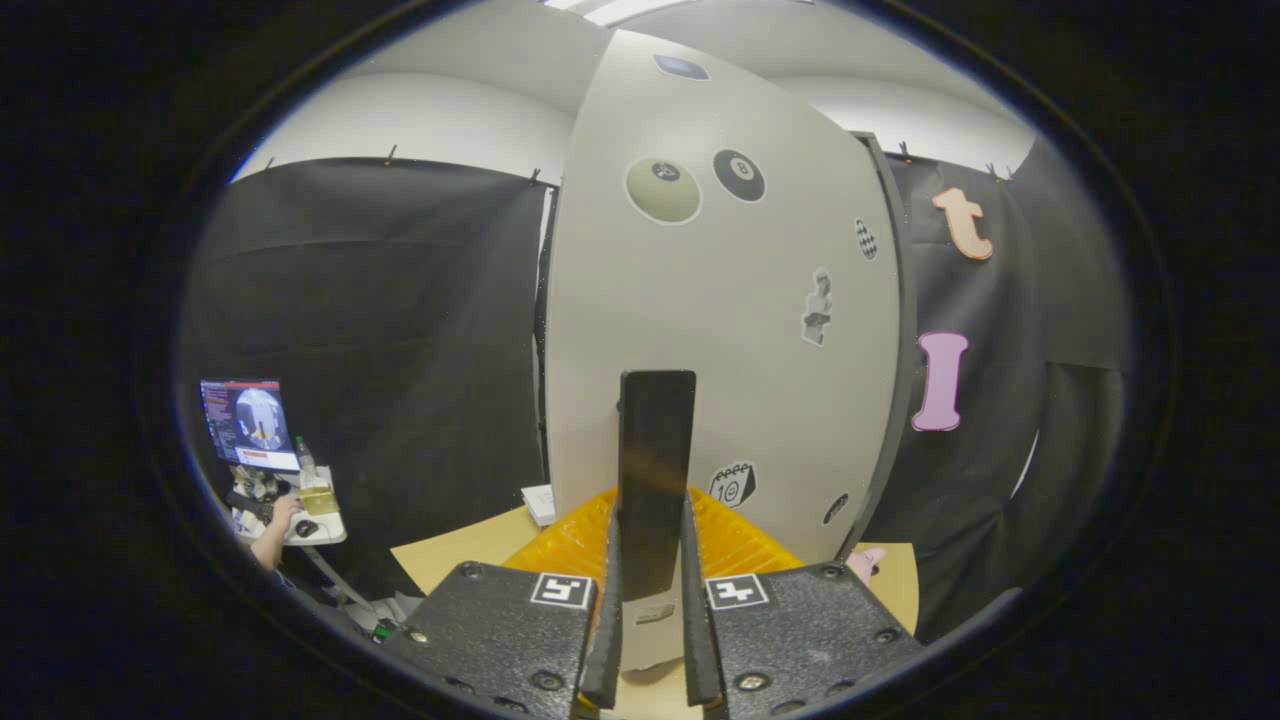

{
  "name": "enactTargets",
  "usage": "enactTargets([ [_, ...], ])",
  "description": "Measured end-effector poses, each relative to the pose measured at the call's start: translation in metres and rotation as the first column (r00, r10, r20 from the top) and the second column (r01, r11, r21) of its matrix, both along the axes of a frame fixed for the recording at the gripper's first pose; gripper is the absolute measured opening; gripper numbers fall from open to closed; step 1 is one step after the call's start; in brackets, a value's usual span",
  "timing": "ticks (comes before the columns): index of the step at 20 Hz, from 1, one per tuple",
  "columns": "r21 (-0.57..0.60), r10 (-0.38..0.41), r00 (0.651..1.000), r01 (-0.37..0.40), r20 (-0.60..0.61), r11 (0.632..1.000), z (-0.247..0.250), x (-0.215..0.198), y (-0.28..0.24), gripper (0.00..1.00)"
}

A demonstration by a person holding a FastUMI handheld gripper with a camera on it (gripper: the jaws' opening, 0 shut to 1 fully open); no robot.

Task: Open the shoe cabinet door, grab the shoes and put them into the shoe cabinet, then close the shoe cabinet door.

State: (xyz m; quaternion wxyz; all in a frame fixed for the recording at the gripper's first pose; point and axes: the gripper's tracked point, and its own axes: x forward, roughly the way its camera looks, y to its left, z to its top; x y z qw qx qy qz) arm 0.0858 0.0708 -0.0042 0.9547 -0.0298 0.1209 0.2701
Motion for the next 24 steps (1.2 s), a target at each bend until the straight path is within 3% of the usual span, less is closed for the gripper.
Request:
enactTargets([
  [10,-0.041,-0.090,0.995,0.092,0.038,0.995,0.001,-0.003,-0.022,0.28],
  [14,-0.054,-0.164,0.984,0.168,0.067,0.984,0.001,0.000,-0.027,0.27],
  [19,-0.105,-0.349,0.923,0.368,0.161,0.924,0.002,0.009,-0.043,0.27],
  [22,-0.111,-0.474,0.837,0.517,0.275,0.849,0.001,0.006,-0.062,0.21],
  [24,-0.051,-0.476,0.827,0.512,0.298,0.858,-0.006,0.001,-0.048,0.21],
])
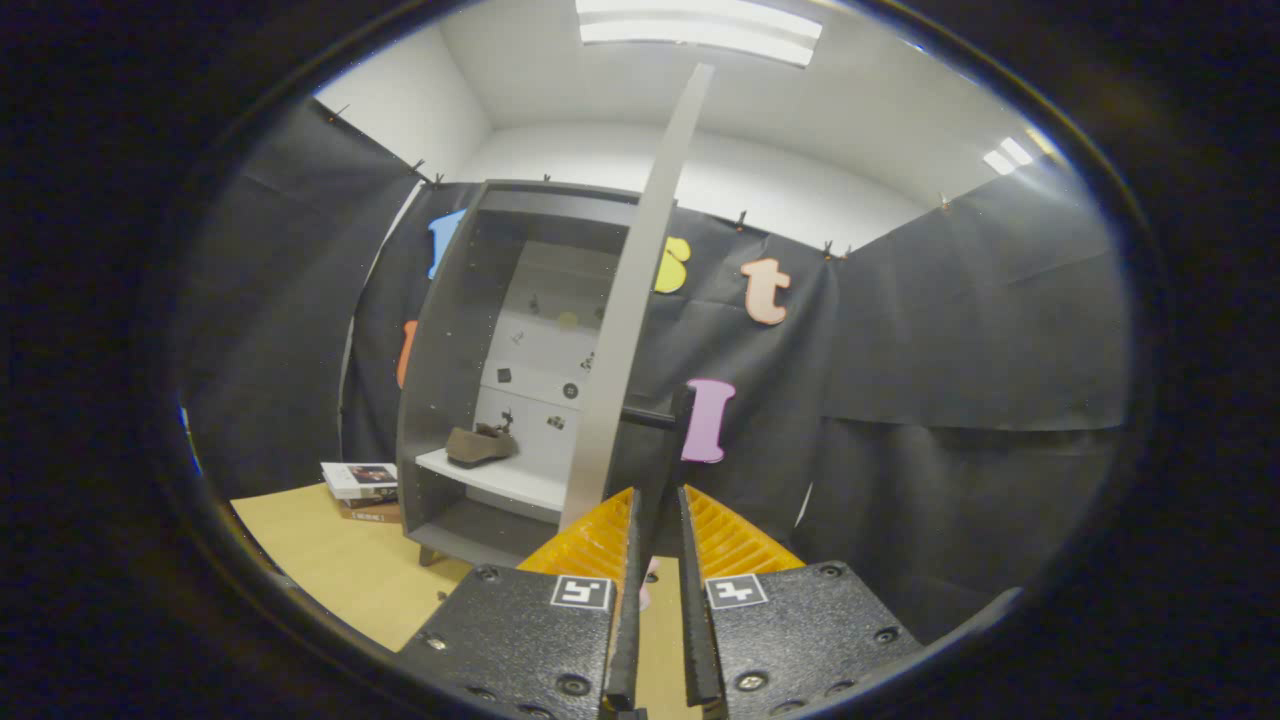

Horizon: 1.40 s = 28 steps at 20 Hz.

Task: Open the shoe cabinet door, grab the shoes and put them into the shoe cabinet, then close the shoe cabinet door.

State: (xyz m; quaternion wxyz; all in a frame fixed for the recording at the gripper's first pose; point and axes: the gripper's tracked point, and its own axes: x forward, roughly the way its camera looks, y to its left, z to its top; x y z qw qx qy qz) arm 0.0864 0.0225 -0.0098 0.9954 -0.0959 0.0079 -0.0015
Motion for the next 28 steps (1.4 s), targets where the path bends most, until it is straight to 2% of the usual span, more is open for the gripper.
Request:
enactTargets([
  [2,0.071,0.051,0.999,-0.051,-0.005,0.996,-0.016,-0.015,0.013,0.23],
  [4,0.088,0.118,0.992,-0.115,-0.040,0.990,-0.033,-0.034,0.022,0.31],
  [7,0.110,0.204,0.977,-0.196,-0.059,0.974,-0.052,-0.041,0.048,0.59],
  [8,0.111,0.227,0.972,-0.218,-0.069,0.969,-0.066,-0.038,0.061,0.66],
  [9,0.116,0.240,0.968,-0.230,-0.080,0.966,-0.078,-0.032,0.071,0.79],
  [11,0.118,0.251,0.959,-0.237,-0.129,0.964,-0.111,-0.024,0.086,0.87],
  [16,0.191,0.280,0.938,-0.242,-0.205,0.951,-0.178,-0.001,0.127,0.90],
  [19,0.253,0.273,0.923,-0.206,-0.271,0.945,-0.225,0.020,0.153,0.90],
  [21,0.266,0.271,0.901,-0.185,-0.339,0.946,-0.264,0.032,0.169,0.90],
  [22,0.266,0.245,0.895,-0.151,-0.373,0.952,-0.284,0.041,0.174,0.90],
  [24,0.215,0.211,0.889,-0.131,-0.407,0.968,-0.310,0.055,0.180,0.89],
  [26,0.194,0.210,0.865,-0.134,-0.456,0.972,-0.339,0.061,0.193,0.90],
  [28,0.199,0.222,0.826,-0.137,-0.518,0.970,-0.372,0.063,0.206,0.90],
])
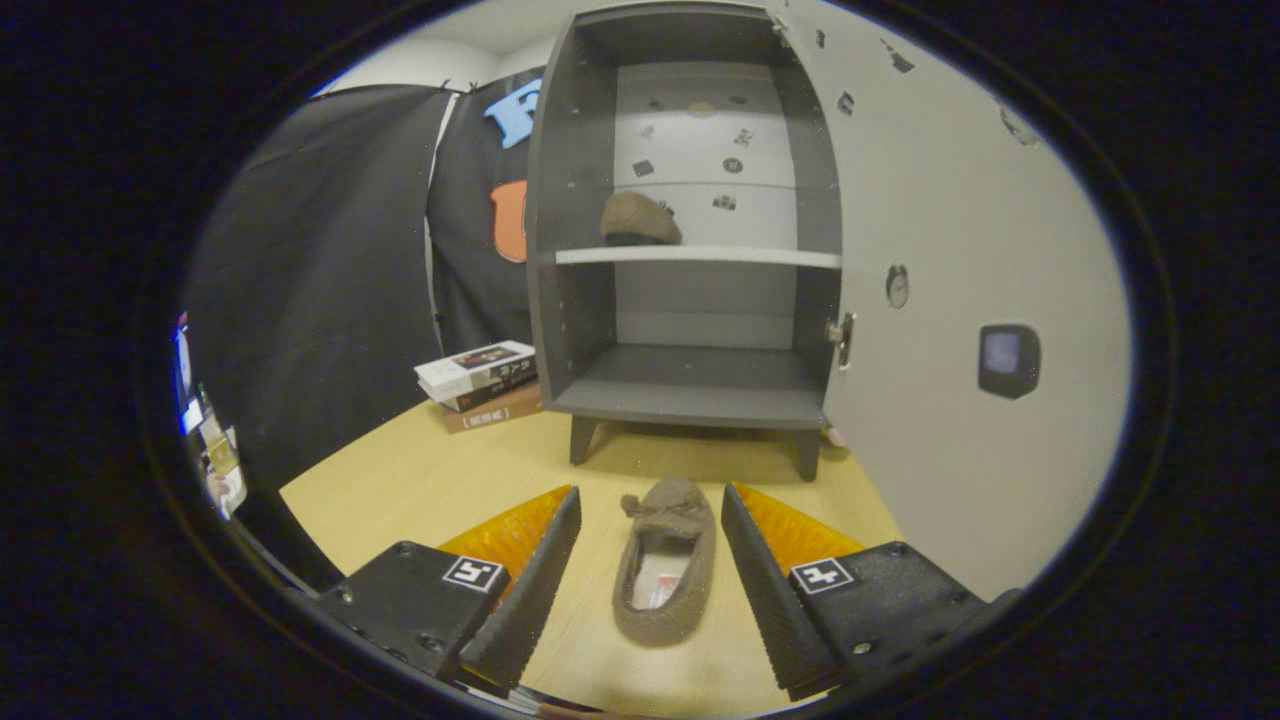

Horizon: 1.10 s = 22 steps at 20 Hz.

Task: Open the shoe cabinet door, grab the shoes and put them into the shoe cabinet, then close the shoe cabinet door.

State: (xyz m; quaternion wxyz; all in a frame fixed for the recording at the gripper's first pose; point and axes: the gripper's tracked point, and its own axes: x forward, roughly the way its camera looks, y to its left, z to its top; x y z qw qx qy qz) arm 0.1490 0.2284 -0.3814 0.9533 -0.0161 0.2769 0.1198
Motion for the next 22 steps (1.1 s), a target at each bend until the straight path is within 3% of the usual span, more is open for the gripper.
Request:
enactTargets([
  [4,-0.070,-0.008,0.995,0.000,-0.104,0.998,-0.058,0.018,0.008,0.90],
  [12,-0.062,-0.016,0.960,-0.002,-0.280,0.998,-0.131,0.027,0.019,0.84],
  [14,-0.099,-0.021,0.967,-0.005,-0.255,0.995,-0.139,0.037,0.015,0.73],
  [19,-0.038,-0.013,0.982,0.007,-0.188,0.999,-0.131,0.042,0.011,0.18],
  [22,-0.018,-0.010,0.985,0.008,-0.173,1.000,-0.123,0.033,0.008,0.12],
])
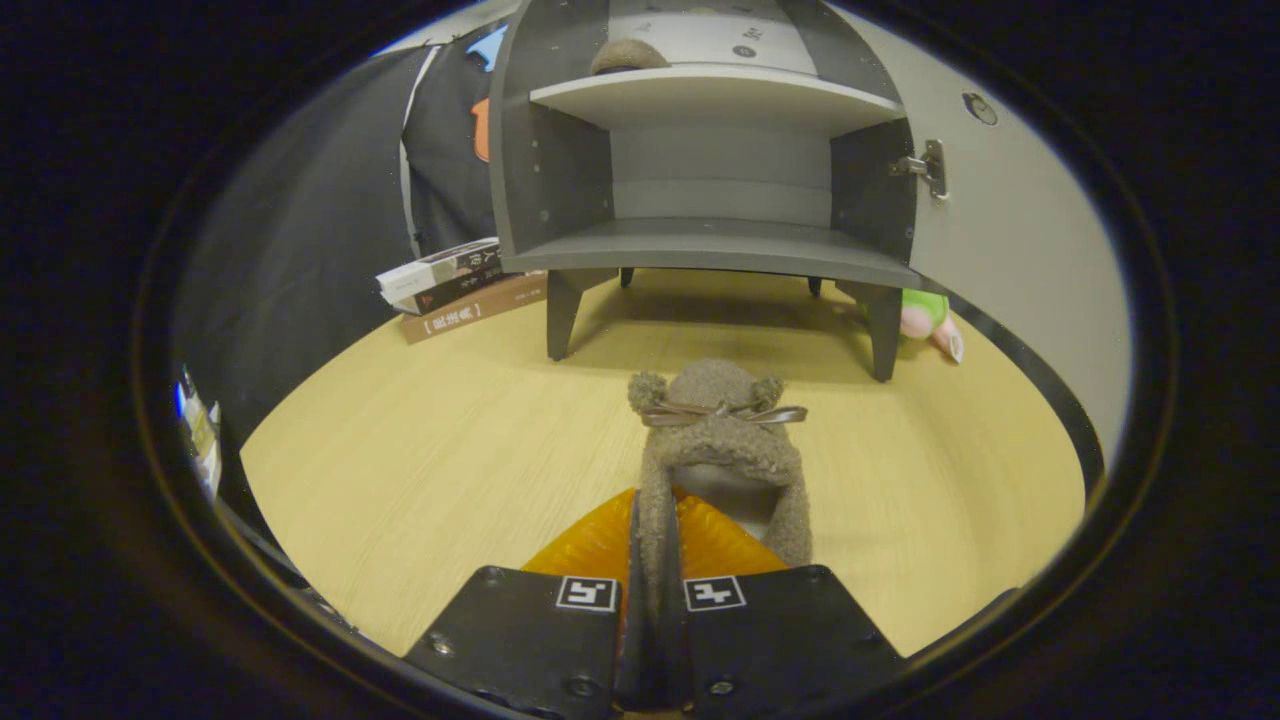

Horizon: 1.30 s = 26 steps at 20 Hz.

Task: Open the shoe cabinet door, grab the shoes and put them into the shoe cabinet, then close the shoe cabinet door.

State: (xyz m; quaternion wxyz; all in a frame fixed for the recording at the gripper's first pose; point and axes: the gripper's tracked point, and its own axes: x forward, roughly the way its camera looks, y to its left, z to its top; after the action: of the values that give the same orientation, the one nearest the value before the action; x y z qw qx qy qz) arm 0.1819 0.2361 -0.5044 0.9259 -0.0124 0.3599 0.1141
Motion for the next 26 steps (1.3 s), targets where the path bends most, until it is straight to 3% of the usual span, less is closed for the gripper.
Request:
enactTargets([
  [4,0.034,-0.026,0.998,0.025,0.049,0.999,0.037,-0.007,-0.017,0.11],
  [7,0.039,-0.005,0.992,0.000,0.129,0.999,0.086,-0.008,-0.020,0.11],
  [11,0.019,0.040,0.961,-0.047,0.272,0.999,0.174,-0.006,-0.022,0.11],
  [21,0.038,0.119,0.880,-0.154,0.460,0.987,0.377,0.003,0.013,0.11],
  [26,-0.020,0.086,0.872,-0.087,0.483,0.996,0.450,0.045,0.013,0.11],
])
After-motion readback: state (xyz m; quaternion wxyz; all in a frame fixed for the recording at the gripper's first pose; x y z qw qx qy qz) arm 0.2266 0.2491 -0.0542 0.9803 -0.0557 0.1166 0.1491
